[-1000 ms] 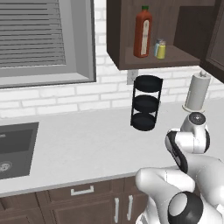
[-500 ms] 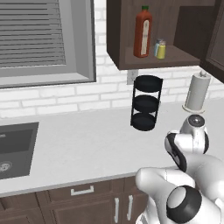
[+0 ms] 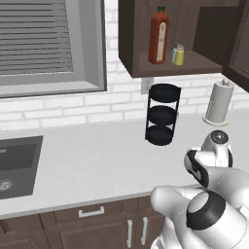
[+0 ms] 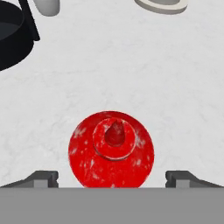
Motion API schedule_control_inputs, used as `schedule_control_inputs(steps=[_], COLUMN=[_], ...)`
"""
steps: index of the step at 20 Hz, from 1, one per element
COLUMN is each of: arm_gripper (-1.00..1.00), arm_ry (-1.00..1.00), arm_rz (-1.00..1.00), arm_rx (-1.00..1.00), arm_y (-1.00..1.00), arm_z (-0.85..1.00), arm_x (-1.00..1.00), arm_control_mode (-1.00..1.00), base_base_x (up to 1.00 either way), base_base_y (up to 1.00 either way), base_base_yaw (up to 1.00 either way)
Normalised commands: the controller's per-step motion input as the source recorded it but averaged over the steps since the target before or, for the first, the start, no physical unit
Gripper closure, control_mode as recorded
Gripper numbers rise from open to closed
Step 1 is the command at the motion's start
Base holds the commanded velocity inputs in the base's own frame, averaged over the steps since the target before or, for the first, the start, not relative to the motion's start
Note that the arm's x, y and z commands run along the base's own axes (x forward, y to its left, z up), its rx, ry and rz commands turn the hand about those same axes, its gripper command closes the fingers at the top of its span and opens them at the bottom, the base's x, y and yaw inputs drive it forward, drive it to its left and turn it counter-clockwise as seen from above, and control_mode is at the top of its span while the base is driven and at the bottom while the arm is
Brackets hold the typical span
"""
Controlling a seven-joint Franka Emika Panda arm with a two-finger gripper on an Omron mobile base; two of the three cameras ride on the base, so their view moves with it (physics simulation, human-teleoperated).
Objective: Put the shaker and condiment bottle from the counter next to their counterparts in the cabinet.
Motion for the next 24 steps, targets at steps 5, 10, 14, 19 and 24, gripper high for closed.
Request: schedule_control_inputs(steps=[5,10,14,19,24], arm_gripper=[1.00,1.00,1.00,1.00,1.00], arm_ry=[0.00,0.00,0.00,0.00,0.00], arm_rz=[0.00,0.00,0.00,0.00,0.08], arm_rx=[0.00,0.00,0.00,0.00,0.06], arm_y=[0.00,0.00,0.00,0.05,0.08], arm_z=[-0.13,-0.14,-0.01,0.16,0.57], arm_x=[0.05,0.16,0.09,-0.01,-0.11], arm_control_mode=[-1.00,-1.00,-1.00,-1.00,-1.00], base_base_x=[0.00,0.00,0.00,0.00,0.00], base_base_y=[0.00,0.00,0.00,0.00,0.00], base_base_yaw=[0.00,0.00,0.00,0.00,0.00])
